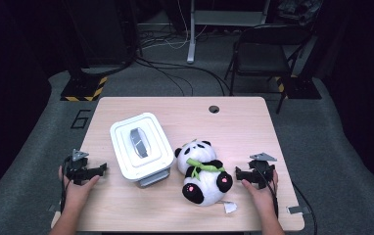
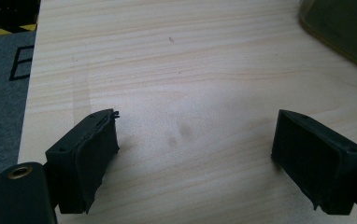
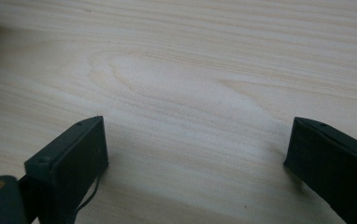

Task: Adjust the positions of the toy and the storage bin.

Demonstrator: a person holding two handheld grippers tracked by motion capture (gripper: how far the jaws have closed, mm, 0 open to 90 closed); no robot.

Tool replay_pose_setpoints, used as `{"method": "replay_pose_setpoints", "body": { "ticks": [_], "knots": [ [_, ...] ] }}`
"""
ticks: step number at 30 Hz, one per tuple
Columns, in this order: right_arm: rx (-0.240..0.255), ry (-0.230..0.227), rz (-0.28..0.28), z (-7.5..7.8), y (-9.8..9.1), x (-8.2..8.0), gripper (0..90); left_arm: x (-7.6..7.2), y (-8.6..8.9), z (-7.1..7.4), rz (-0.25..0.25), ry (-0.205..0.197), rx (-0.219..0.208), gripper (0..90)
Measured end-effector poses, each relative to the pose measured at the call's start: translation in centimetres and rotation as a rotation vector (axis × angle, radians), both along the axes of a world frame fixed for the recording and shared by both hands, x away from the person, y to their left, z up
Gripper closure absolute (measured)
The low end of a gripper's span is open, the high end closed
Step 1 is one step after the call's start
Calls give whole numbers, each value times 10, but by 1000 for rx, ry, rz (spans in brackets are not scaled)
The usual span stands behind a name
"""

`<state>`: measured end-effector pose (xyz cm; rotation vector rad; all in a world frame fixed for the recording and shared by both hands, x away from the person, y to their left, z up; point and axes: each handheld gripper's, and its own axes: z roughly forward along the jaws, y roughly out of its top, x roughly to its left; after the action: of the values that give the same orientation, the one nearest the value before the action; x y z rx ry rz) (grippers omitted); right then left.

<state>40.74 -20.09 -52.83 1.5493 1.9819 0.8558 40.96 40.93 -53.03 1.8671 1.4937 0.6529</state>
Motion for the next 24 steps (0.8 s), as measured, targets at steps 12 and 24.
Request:
{"method": "replay_pose_setpoints", "body": {
  "ticks": [12, 24],
  "knots": [
    [1, 9, 28, 0, 2, 0, 12, 0, -1, 0, 4, -1, -2, 143],
    [-1, 12, 31, 0, 2, 0, 8, -1, -2, 0, 1, -7, 2, 145]
  ]
}}
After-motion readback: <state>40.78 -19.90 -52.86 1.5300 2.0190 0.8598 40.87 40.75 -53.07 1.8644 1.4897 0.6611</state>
